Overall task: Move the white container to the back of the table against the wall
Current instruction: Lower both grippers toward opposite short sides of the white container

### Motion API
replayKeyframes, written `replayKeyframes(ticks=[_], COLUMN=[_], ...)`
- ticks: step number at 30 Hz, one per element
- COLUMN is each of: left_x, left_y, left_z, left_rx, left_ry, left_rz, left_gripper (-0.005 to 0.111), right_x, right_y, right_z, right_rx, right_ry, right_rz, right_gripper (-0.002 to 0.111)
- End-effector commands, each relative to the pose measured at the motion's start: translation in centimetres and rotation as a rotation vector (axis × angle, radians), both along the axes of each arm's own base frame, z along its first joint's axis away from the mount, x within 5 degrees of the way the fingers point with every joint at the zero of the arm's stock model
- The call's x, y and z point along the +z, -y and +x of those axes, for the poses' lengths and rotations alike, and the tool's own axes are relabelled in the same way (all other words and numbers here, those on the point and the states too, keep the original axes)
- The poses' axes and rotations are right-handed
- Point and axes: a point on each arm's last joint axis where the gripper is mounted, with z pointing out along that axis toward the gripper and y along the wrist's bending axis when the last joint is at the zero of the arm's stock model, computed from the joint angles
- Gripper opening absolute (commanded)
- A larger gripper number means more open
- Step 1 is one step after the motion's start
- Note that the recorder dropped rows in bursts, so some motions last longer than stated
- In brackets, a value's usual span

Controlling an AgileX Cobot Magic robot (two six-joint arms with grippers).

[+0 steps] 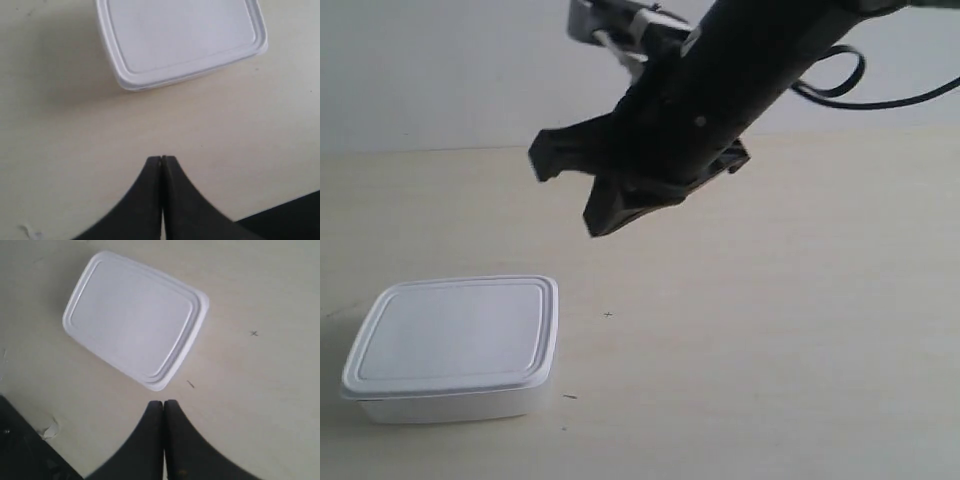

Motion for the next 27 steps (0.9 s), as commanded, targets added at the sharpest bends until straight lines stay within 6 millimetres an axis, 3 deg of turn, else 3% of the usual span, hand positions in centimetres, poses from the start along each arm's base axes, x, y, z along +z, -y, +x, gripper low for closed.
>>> replayKeyframes(ticks=[1, 11, 27], left_x=[-1.9, -6.4, -10.6], left_y=[0.8, 1.6, 1.6], left_z=[0.0, 0.5, 4.5], left_rx=[0.019, 0.091, 0.210], left_ry=[-0.015, -0.166, -0.269], left_rz=[-0.100, -0.203, -0.175], left_gripper=[0.000, 0.000, 0.000], right_x=[-1.7, -5.8, -9.9], right_y=[-2.7, -6.8, -8.3], right_z=[-1.0, -3.6, -3.4], right_rx=[0.062, 0.176, 0.137], right_ry=[-0.023, -0.106, -0.234], right_rz=[-0.021, -0.091, -0.108], right_gripper=[0.000, 0.000, 0.000])
